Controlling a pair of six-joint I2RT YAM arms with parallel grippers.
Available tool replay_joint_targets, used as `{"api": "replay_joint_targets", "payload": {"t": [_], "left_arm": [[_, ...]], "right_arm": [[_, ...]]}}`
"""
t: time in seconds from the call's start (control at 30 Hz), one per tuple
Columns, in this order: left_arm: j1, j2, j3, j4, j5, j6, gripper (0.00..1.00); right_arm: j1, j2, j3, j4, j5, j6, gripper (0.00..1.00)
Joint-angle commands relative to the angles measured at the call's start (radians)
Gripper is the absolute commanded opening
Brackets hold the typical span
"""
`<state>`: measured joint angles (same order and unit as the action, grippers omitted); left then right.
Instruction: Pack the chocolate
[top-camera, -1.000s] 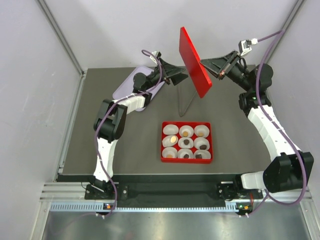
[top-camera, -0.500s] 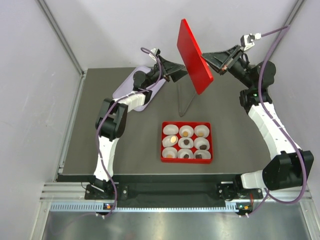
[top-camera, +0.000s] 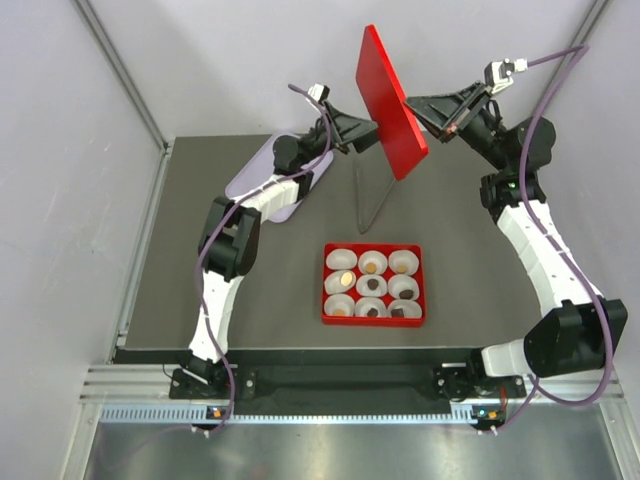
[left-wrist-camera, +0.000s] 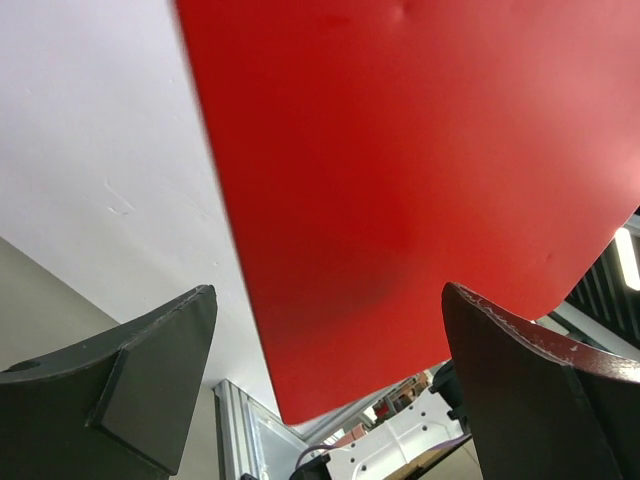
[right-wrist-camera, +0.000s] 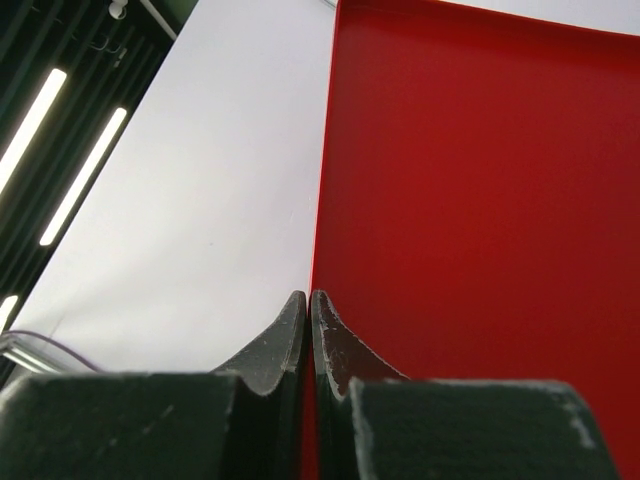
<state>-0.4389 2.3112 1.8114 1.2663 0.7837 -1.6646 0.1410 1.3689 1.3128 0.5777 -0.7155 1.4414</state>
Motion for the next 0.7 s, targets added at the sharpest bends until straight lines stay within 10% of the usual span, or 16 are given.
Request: {"api": "replay_joint_targets", "payload": {"t": [0.0, 0.67], "left_arm": [[-0.009, 0.022, 0.054, 0.43, -0.011, 0.028, 0.99], [-0.035, 0.048, 0.098, 0.432, -0.034, -0.006, 0.97]], "right_arm": [[0.003, 0.001, 0.072, 0.083, 0.025, 0.014, 0.0], [-0.018, 0.055, -0.089, 0.241, 0.004, 0.099, 0.0]]}}
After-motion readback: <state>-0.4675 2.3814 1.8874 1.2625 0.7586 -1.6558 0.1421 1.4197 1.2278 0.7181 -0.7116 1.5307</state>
